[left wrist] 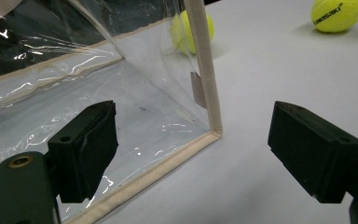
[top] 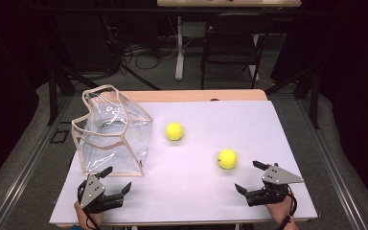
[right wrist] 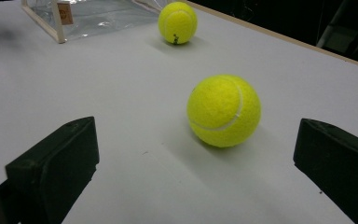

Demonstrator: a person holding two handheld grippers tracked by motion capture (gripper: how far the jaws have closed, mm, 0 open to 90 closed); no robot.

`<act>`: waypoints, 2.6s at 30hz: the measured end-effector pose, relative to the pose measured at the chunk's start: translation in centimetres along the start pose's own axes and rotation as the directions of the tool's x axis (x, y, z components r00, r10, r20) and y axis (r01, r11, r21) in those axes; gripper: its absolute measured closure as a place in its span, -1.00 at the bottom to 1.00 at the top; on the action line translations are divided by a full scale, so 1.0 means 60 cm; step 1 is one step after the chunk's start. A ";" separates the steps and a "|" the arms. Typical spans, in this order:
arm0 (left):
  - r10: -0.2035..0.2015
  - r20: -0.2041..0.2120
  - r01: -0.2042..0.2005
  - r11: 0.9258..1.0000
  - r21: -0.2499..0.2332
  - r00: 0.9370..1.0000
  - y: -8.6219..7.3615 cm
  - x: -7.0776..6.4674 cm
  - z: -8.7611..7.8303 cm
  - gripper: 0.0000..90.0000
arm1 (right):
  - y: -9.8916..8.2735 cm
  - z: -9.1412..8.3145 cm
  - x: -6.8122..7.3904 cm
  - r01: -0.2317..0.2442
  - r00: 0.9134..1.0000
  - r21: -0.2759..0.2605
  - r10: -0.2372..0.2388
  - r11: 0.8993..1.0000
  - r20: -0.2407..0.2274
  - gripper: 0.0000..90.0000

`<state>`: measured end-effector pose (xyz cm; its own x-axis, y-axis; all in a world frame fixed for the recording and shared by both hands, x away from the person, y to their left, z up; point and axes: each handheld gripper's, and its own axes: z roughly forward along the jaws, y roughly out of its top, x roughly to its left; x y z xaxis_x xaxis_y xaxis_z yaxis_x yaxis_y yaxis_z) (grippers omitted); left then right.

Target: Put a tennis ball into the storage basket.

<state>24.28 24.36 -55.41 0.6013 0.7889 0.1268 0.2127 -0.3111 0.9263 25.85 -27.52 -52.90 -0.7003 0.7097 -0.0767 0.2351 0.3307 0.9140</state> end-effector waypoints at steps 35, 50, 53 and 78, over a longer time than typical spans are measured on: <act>0.012 -0.001 -0.012 1.000 0.007 1.000 -0.001 -0.003 0.002 -0.65 | 0.044 0.020 -0.008 -0.002 1.000 0.101 0.001 0.995 0.003 -1.00; 0.012 -0.002 -0.012 1.000 0.009 1.000 -0.001 -0.003 0.003 -0.65 | 0.065 0.041 -0.022 -0.013 1.000 0.157 0.013 0.988 0.001 -1.00; 0.011 0.000 -0.011 1.000 0.011 1.000 -0.001 -0.003 0.003 -0.65 | 0.068 0.044 -0.024 -0.015 1.000 0.170 0.015 0.985 0.000 -1.00; 0.019 0.002 -0.019 1.000 0.017 1.000 -0.001 -0.004 0.005 -0.65 | 0.087 0.091 -0.039 -0.026 0.999 0.239 0.033 0.971 -0.025 -1.00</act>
<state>24.35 24.00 -55.59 0.6067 0.7818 0.1440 0.2139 -0.3350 0.9176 32.39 -24.07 -50.11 -0.7086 0.7047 -0.0366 0.4078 0.4512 0.7938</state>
